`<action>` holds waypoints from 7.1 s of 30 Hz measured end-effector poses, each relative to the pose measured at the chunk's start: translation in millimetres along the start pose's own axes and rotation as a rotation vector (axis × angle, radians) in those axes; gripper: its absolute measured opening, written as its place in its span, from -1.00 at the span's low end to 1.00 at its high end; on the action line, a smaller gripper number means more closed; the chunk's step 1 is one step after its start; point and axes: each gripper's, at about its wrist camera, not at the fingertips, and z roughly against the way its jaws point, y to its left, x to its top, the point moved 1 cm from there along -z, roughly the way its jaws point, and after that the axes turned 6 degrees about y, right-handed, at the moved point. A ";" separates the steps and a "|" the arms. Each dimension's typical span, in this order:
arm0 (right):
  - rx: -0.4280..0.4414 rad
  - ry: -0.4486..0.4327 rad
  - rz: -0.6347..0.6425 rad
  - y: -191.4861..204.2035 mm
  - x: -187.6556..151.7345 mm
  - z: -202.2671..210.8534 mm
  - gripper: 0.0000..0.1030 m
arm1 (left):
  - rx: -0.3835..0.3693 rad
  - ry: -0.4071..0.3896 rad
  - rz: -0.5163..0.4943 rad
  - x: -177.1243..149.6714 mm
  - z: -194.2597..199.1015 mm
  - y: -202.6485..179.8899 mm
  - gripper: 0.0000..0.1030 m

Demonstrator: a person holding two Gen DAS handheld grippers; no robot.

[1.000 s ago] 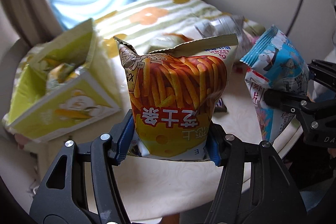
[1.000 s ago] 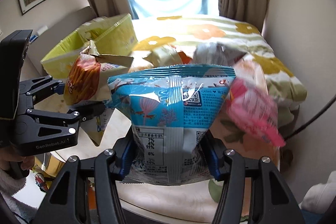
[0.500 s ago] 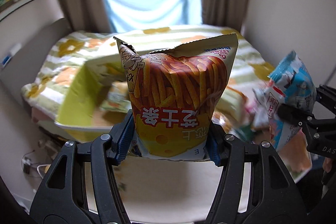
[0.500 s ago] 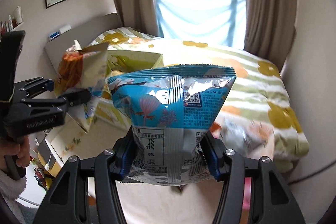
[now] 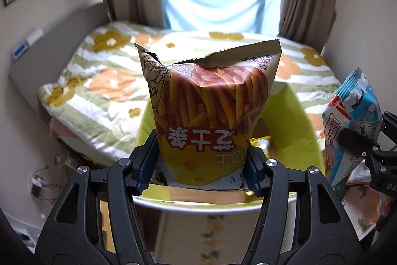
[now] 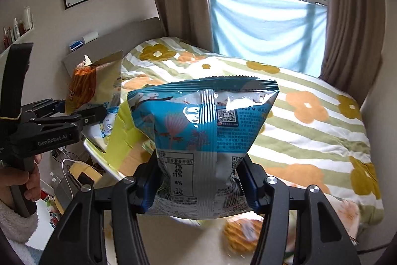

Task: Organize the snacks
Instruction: 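Carry both bags to the yellow box and release them inside, then move both tools back from the box toward the remaining snacks, then grasp the silver chip bag with the left tool while the right tool grasps the pink bag, then carry both bags over the yellow box and release them inside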

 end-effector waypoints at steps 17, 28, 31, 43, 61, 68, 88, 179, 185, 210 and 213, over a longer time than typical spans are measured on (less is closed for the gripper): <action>-0.013 0.189 -0.073 23.4 13.4 -85.3 0.04 | -0.061 0.207 -0.066 5.7 -108.4 24.2 0.99; 0.001 0.237 -0.078 22.3 8.6 -98.3 0.04 | -0.023 0.163 0.011 -10.9 -71.7 41.5 0.99; 0.016 0.255 -0.078 24.5 9.2 -105.4 0.04 | -0.024 0.161 0.033 -13.2 -69.3 46.3 0.99; 0.024 0.248 -0.121 22.4 -1.4 -106.4 0.99 | -0.046 0.149 0.026 -13.2 -66.8 37.7 0.99; -0.016 0.226 -0.175 11.3 -12.4 -69.1 0.99 | -0.098 0.117 -0.066 -15.5 -51.6 1.4 0.99; -0.070 0.163 -0.189 -18.8 -24.5 -18.9 0.99 | -0.121 0.066 -0.110 -11.3 -24.2 -47.4 0.99; -0.261 0.134 -0.365 -204.6 -144.0 141.5 0.99 | -0.349 0.102 -0.315 -41.7 10.2 -322.9 0.99; -0.091 0.066 -0.200 -174.8 -92.9 95.7 0.26 | -0.297 0.044 -0.112 8.5 26.9 -228.3 0.03; -0.056 0.047 -0.127 -116.5 -34.7 57.2 0.26 | -0.252 0.042 -0.047 34.6 10.3 -138.9 0.03; -0.006 0.189 -0.150 -16.9 32.6 -87.1 0.26 | -0.199 0.211 -0.007 64.1 -127.5 11.6 0.99; -0.001 0.199 -0.161 -22.2 30.9 -92.0 0.26 | -0.183 0.222 0.009 56.6 -124.1 17.2 0.99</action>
